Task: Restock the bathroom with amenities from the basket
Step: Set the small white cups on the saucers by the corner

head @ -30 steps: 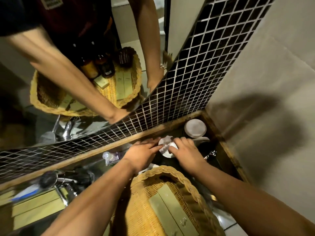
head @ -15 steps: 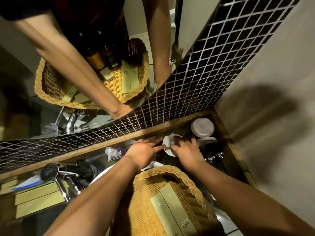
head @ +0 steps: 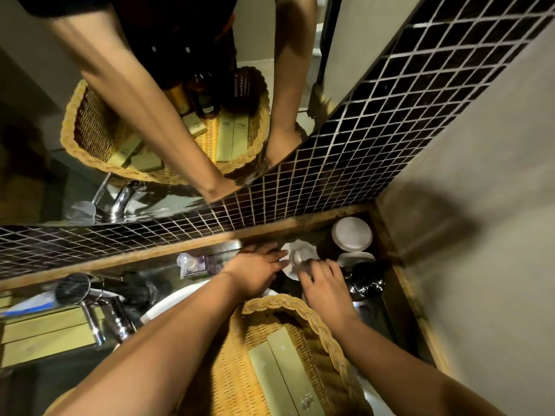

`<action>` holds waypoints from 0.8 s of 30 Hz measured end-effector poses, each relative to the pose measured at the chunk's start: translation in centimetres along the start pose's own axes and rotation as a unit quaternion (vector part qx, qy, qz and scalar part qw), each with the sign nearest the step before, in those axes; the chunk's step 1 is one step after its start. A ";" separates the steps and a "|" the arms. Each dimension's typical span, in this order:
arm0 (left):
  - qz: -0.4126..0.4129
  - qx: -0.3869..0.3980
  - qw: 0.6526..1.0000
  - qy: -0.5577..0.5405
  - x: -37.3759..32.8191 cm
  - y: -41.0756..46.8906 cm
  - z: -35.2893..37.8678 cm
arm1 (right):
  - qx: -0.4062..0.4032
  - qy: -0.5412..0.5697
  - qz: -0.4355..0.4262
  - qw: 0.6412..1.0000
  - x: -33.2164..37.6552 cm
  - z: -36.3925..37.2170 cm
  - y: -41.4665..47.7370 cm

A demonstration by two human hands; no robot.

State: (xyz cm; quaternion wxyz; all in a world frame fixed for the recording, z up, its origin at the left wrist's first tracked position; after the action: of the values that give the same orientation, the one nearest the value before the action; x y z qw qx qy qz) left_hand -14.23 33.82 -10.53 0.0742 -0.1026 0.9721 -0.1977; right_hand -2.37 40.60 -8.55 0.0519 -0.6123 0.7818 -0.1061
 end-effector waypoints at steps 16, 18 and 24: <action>0.010 0.016 1.000 -0.010 0.1 0.9 1.8 | 0.081 -0.053 0.034 0.995 -0.8 1.3 0.0; 0.013 0.012 1.000 -0.012 0.1 0.9 1.7 | 0.085 -0.049 0.031 0.995 -0.9 1.2 0.0; 0.008 0.012 0.999 -0.030 0.3 0.6 1.1 | 0.107 -0.057 0.047 0.992 -1.3 1.5 -0.3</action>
State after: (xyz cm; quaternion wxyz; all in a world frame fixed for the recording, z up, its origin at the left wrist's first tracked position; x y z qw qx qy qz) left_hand -14.40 33.89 -11.85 0.1060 -0.1000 0.9678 -0.2052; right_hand -1.44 41.64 -10.01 0.1663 -0.5706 0.7898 -0.1517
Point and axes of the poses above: each hand's wrist, its own y-axis towards the middle knuckle, its own z-axis out of the palm, x = y × z, the point moved 7 cm from there along y, towards the middle knuckle, and after that the axes turned 4 degrees about -z, right-handed, at the moved point
